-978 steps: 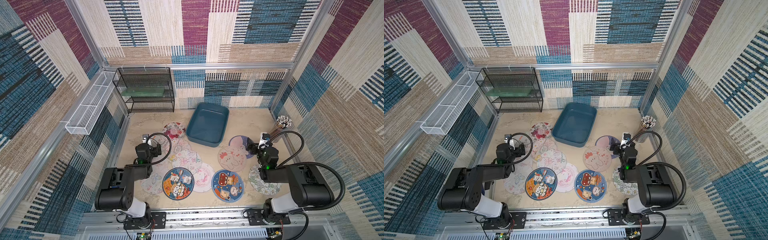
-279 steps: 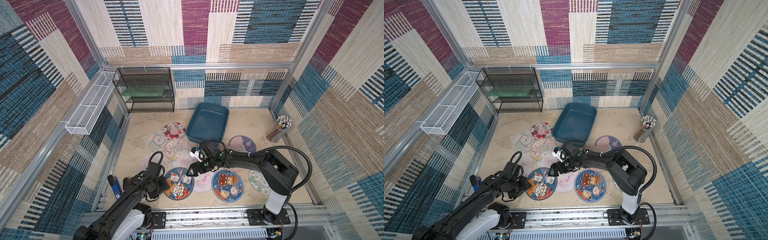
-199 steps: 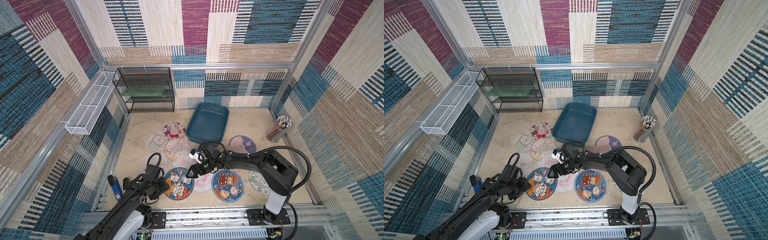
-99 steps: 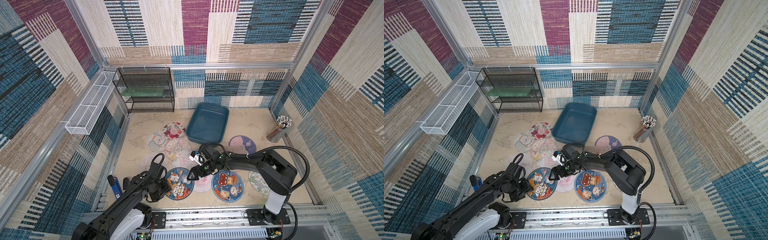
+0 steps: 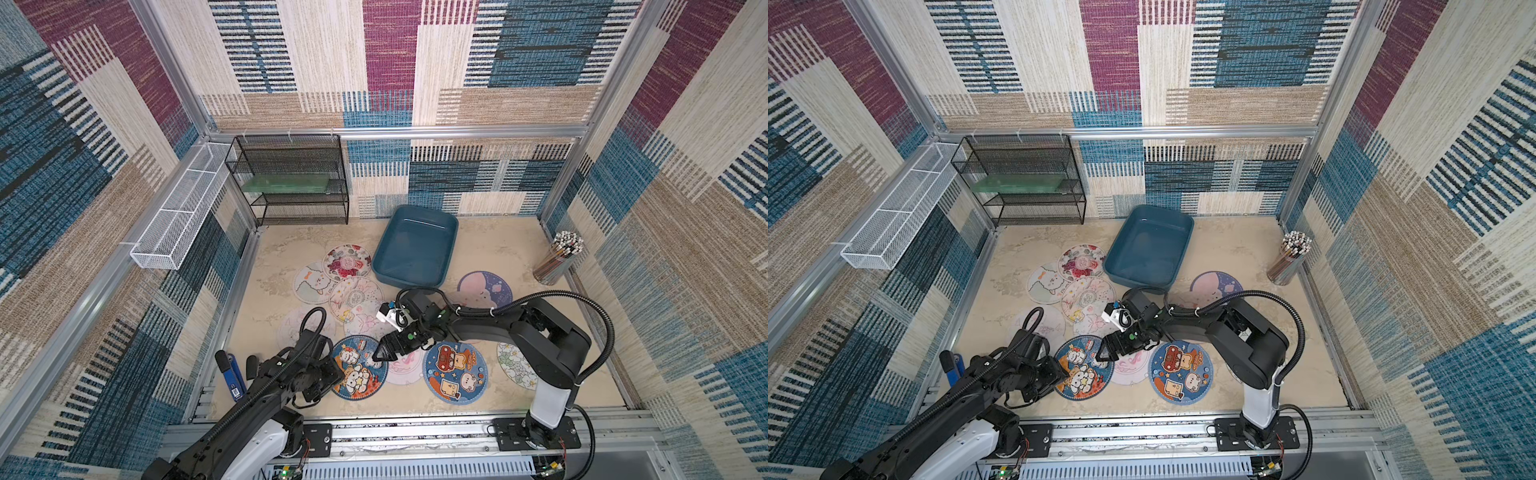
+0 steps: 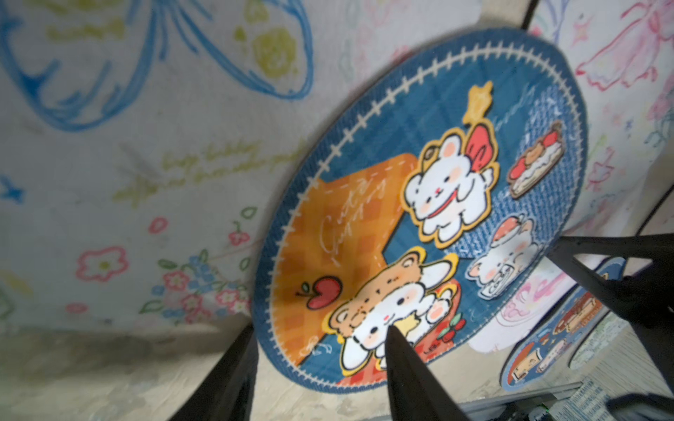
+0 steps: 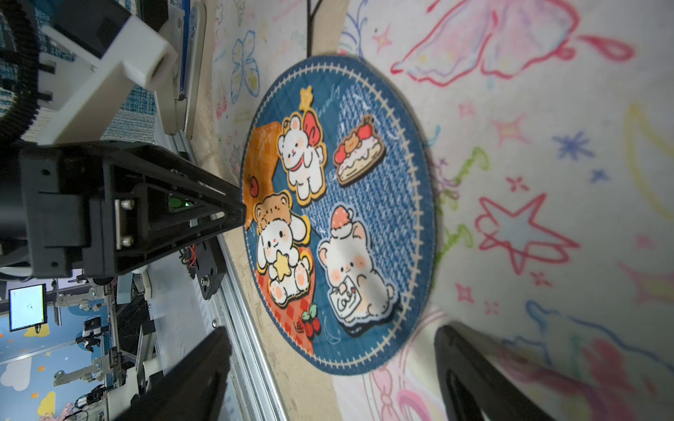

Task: Put the coasters into the storage box
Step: Pick up the coaster from the center of the board.

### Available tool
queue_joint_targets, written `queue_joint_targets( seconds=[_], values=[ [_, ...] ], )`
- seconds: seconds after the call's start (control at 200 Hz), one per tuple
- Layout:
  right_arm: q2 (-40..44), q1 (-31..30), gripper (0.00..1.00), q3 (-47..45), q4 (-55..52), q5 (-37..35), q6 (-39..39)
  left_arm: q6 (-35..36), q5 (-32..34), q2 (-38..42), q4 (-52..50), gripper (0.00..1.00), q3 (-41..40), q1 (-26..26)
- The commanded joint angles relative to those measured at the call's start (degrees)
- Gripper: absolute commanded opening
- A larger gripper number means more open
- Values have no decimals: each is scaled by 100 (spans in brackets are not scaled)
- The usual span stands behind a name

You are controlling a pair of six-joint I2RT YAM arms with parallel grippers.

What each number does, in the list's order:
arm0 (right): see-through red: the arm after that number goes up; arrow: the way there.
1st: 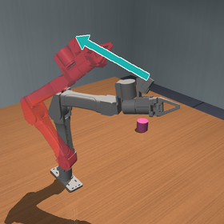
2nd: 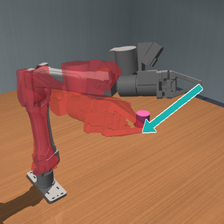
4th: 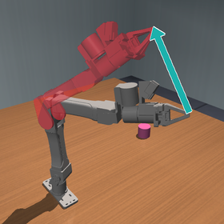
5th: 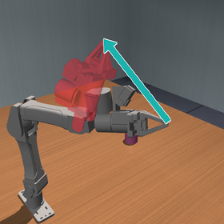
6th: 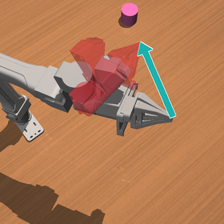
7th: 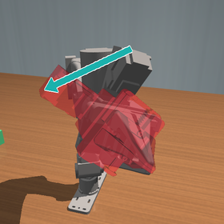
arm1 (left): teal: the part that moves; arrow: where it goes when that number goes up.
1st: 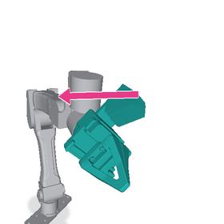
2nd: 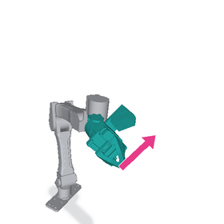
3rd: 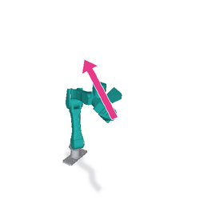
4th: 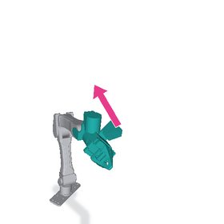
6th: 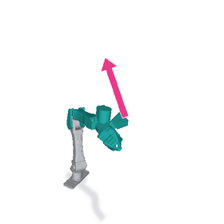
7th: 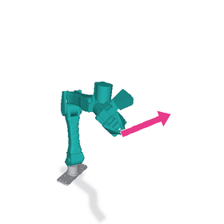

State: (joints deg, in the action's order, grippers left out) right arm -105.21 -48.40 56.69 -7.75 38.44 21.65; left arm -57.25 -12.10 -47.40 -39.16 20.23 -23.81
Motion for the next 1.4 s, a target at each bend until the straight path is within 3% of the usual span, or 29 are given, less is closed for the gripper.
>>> queue_joint_targets(
  seconds=[0.0, 0.346, 0.651, 1.062, 1.397],
  values=[
    [-54, -38, 89, 29, -284, -267, -180, -7, 384, -78, -75, 56, -113, -9],
    [-277, -261, 89, 150, -568, -260, -372, -3, 392, -186, -110, 57, -177, -65],
    [-349, -259, 87, 202, -262, 190, -178, 51, 377, -287, -113, 56, -165, -115],
    [-467, -265, 64, 473, -427, 327, -306, 92, 331, -340, -110, 56, -176, -132],
    [-519, -263, 31, 580, -446, 271, -286, 140, 313, -367, -110, 56, -168, -129]
  ],
)
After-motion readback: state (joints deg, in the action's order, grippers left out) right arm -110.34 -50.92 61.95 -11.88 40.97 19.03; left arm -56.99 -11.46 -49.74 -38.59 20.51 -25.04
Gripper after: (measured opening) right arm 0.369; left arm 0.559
